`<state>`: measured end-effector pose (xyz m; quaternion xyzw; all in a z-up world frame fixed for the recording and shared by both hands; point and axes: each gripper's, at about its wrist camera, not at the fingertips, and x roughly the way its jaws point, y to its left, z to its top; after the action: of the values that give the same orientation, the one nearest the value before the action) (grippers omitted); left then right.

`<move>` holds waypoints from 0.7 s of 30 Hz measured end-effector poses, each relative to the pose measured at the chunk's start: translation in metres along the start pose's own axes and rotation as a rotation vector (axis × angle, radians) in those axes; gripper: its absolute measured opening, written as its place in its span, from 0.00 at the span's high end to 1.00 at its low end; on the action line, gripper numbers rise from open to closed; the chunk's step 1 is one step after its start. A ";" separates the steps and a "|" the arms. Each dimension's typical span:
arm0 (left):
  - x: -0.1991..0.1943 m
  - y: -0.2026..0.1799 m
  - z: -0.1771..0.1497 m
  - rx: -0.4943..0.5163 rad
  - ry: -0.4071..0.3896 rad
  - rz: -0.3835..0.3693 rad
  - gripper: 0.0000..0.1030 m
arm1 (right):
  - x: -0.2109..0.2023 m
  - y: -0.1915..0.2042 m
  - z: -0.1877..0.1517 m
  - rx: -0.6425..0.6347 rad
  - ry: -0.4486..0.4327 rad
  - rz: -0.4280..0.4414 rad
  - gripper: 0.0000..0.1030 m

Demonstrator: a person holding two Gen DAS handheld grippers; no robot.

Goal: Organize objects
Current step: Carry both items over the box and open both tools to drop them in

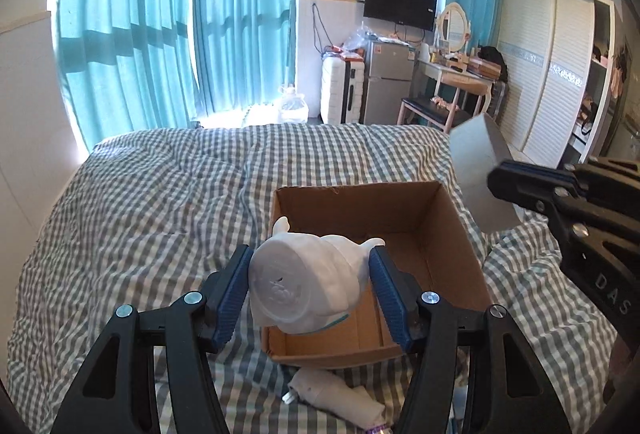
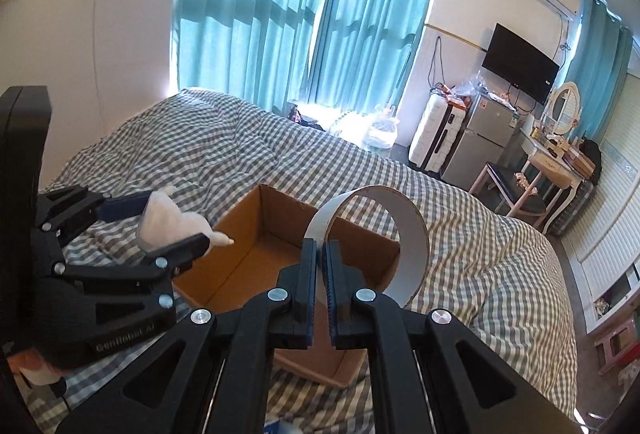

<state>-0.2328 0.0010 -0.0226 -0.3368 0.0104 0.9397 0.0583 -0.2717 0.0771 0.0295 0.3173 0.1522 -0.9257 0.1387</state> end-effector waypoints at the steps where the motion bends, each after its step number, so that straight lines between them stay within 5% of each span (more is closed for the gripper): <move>1: 0.007 -0.002 0.000 0.003 0.007 -0.004 0.41 | 0.012 -0.002 0.004 0.006 0.011 0.005 0.96; 10: 0.063 -0.009 -0.004 0.006 0.062 -0.084 0.41 | 0.089 -0.021 0.004 0.029 0.088 0.046 0.96; 21: 0.099 -0.014 -0.017 0.024 0.119 -0.103 0.41 | 0.129 -0.021 -0.023 0.035 0.146 0.100 0.96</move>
<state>-0.2961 0.0240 -0.0986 -0.3914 0.0077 0.9136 0.1100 -0.3640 0.0840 -0.0649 0.3935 0.1298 -0.8945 0.1676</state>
